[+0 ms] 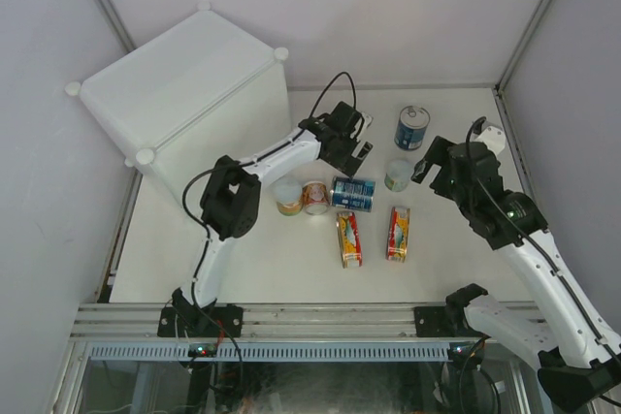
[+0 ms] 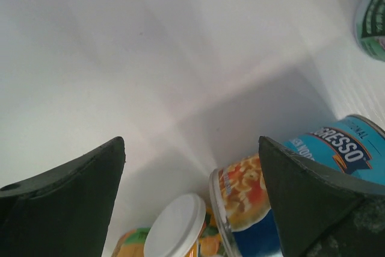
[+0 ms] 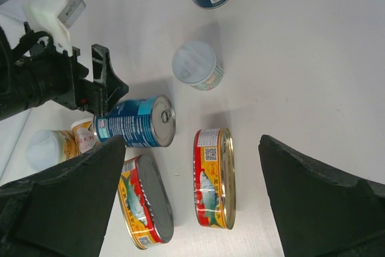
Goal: Place and organize the canned foods onto the counter
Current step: Move the canned food to the center of the board, then pick up the canned food from the center of the board.
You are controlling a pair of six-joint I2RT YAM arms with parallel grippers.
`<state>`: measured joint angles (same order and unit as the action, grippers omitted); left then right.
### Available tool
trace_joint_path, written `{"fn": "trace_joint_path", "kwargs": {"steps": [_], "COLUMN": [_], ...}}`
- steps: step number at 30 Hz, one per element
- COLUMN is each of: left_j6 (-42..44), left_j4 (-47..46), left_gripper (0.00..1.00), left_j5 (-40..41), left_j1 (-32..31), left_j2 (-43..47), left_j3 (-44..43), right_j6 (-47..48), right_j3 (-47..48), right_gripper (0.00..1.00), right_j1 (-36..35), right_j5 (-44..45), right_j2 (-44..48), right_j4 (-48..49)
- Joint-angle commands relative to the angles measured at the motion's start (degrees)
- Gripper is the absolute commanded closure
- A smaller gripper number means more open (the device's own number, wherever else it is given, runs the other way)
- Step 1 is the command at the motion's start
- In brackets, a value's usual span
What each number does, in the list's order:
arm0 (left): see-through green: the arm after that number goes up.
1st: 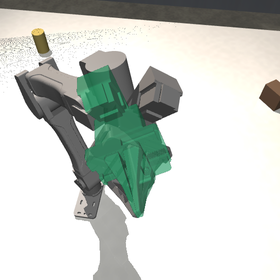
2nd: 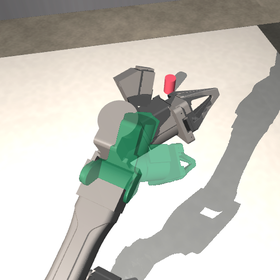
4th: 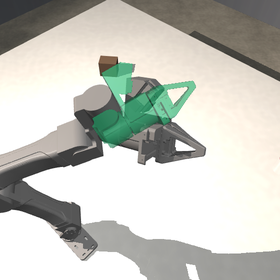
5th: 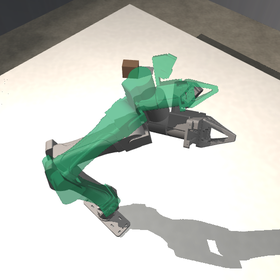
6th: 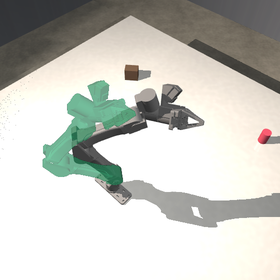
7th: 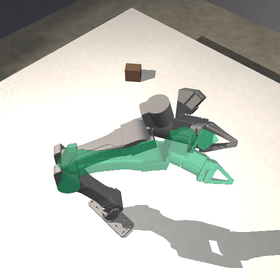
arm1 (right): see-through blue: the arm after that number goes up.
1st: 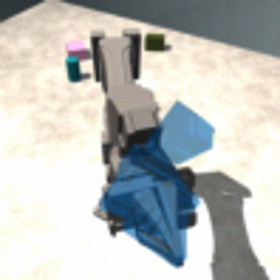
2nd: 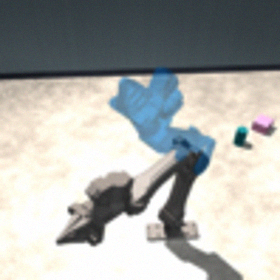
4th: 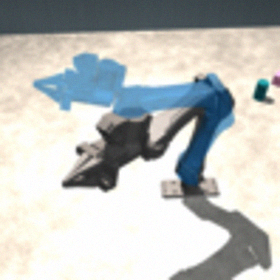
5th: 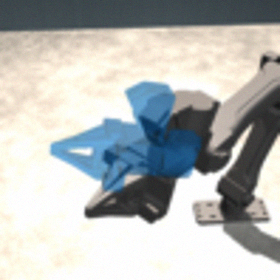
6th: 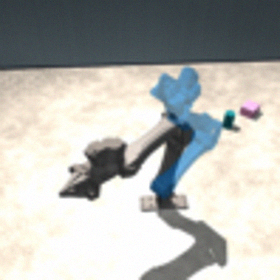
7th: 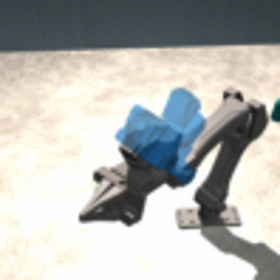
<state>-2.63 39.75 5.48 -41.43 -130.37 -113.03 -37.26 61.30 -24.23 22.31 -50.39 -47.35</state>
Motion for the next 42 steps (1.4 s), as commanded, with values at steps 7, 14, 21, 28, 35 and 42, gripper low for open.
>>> {"fn": "trace_joint_path", "kwargs": {"steps": [7, 14, 21, 28, 35, 42], "left_j6": [6.80, 14.20, 22.91, 27.59, 29.62, 29.97], "left_j4": [-10.70, -11.15, -12.94, -12.01, -7.05, -7.94], "left_gripper": [0.04, 0.04, 0.04, 0.05, 0.05, 0.04], "left_j5": [-5.11, -13.94, -16.09, -17.67, -17.98, -17.77], "left_j1": [0.25, -0.28, -3.49, -5.44, -6.82, -7.00], "left_j2": [17.24, 23.83, 27.75, 26.72, 20.60, 16.15], "left_j3": [11.06, 18.22, 24.99, 24.88, 18.80, 15.05], "right_j6": [-1.65, -2.47, -2.51, -2.63, -2.02, -1.62], "right_j3": [1.90, 1.63, 1.11, 1.13, 1.02, 0.84], "right_gripper": [0.09, 0.09, 0.09, 0.09, 0.09, 0.09], "right_j1": [-2.74, -4.76, -5.08, -6.17, -6.27, -6.27], "right_j5": [1.82, 3.55, 3.61, 4.49, 4.71, 4.59], "right_j2": [2.61, 3.34, 4.12, 4.33, 4.61, 4.34], "right_j4": [0.09, -1.72, -2.12, -3.29, -3.80, -3.83]}}
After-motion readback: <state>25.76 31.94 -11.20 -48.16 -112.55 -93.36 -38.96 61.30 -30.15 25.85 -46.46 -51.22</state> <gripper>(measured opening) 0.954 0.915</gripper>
